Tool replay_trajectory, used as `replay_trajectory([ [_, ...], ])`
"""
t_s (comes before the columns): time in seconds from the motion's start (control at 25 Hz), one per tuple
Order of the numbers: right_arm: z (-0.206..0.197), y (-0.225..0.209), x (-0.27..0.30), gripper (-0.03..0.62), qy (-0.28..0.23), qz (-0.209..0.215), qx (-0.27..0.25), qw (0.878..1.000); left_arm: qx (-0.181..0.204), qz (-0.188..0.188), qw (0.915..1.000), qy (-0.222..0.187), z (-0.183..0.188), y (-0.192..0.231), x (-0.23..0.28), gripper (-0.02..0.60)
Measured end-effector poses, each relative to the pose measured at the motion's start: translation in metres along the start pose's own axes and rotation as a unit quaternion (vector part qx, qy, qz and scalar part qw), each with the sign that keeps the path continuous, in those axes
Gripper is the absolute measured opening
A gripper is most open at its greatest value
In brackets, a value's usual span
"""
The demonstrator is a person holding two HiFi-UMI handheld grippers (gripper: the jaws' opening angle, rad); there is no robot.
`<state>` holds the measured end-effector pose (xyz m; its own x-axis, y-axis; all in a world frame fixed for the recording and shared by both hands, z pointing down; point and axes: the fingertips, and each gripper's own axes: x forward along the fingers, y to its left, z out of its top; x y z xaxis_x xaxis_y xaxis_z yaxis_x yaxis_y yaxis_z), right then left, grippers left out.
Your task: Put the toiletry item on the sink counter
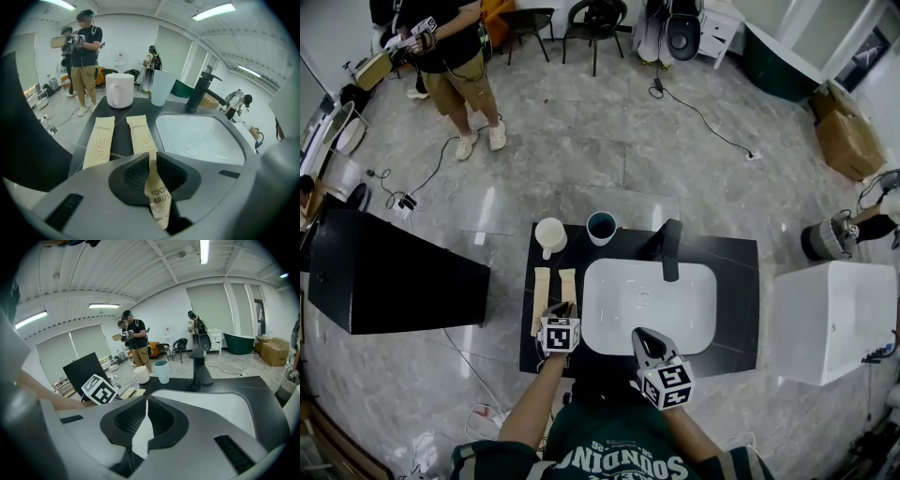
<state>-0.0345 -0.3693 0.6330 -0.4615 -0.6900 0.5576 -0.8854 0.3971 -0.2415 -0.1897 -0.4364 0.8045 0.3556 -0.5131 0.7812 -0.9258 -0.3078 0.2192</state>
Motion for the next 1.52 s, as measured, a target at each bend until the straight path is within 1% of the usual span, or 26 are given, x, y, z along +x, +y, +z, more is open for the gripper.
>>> replay_trajectory([
  [0.08,-0.001,0.002,-0.001,0.044,0.001,-0.001,-0.002,1.000,0.009,0.002,0.9999,-0.005,-0.001,0.001,-0.002,0.058],
  [0.12,-0.001,0.002,-0.001,0.043,0.002,-0.003,-0.005,1.000,0.011,0.004,0.9998,-0.015,0.004,0.001,-0.007,0.058],
  [0.28,0.004,0.004,-0.002,0.043,-0.002,-0.009,-0.020,1.000,0.020,0.002,0.9964,-0.083,0.042,-0.009,-0.049,0.052],
  [0.36,0.007,0.006,-0.004,0.043,-0.009,-0.009,-0.022,1.000,0.031,-0.007,0.9928,-0.115,0.060,-0.020,-0.070,0.035],
  [0.44,0.011,0.007,-0.006,0.043,-0.016,-0.010,-0.020,1.000,0.037,-0.032,0.9894,-0.136,0.070,-0.033,-0.084,0.011],
  [0.48,0.013,0.008,-0.007,0.043,-0.018,-0.011,-0.021,1.000,0.041,-0.044,0.9879,-0.143,0.072,-0.040,-0.089,0.011],
  [0.56,0.016,0.010,-0.010,0.043,-0.024,-0.012,-0.022,0.999,0.052,-0.058,0.9852,-0.153,0.075,-0.050,-0.099,0.011],
  [0.72,0.026,0.015,-0.014,0.043,-0.038,-0.005,-0.019,0.999,0.077,-0.066,0.9796,-0.173,0.084,-0.064,-0.121,0.011],
  [1.0,0.046,0.018,-0.023,0.043,-0.069,-0.008,-0.027,0.997,0.076,-0.085,0.9699,-0.215,0.097,-0.080,-0.161,0.009],
  [1.16,0.056,0.020,-0.027,0.043,-0.081,-0.010,-0.034,0.996,0.085,-0.093,0.9668,-0.223,0.100,-0.087,-0.175,0.011],
  [1.28,0.062,0.020,-0.031,0.041,-0.089,-0.016,-0.042,0.995,0.089,-0.099,0.9667,-0.219,0.093,-0.091,-0.175,0.011],
  [1.52,0.066,0.021,-0.038,0.041,-0.090,-0.014,-0.050,0.995,0.088,-0.109,0.9674,-0.211,0.083,-0.100,-0.175,0.011],
])
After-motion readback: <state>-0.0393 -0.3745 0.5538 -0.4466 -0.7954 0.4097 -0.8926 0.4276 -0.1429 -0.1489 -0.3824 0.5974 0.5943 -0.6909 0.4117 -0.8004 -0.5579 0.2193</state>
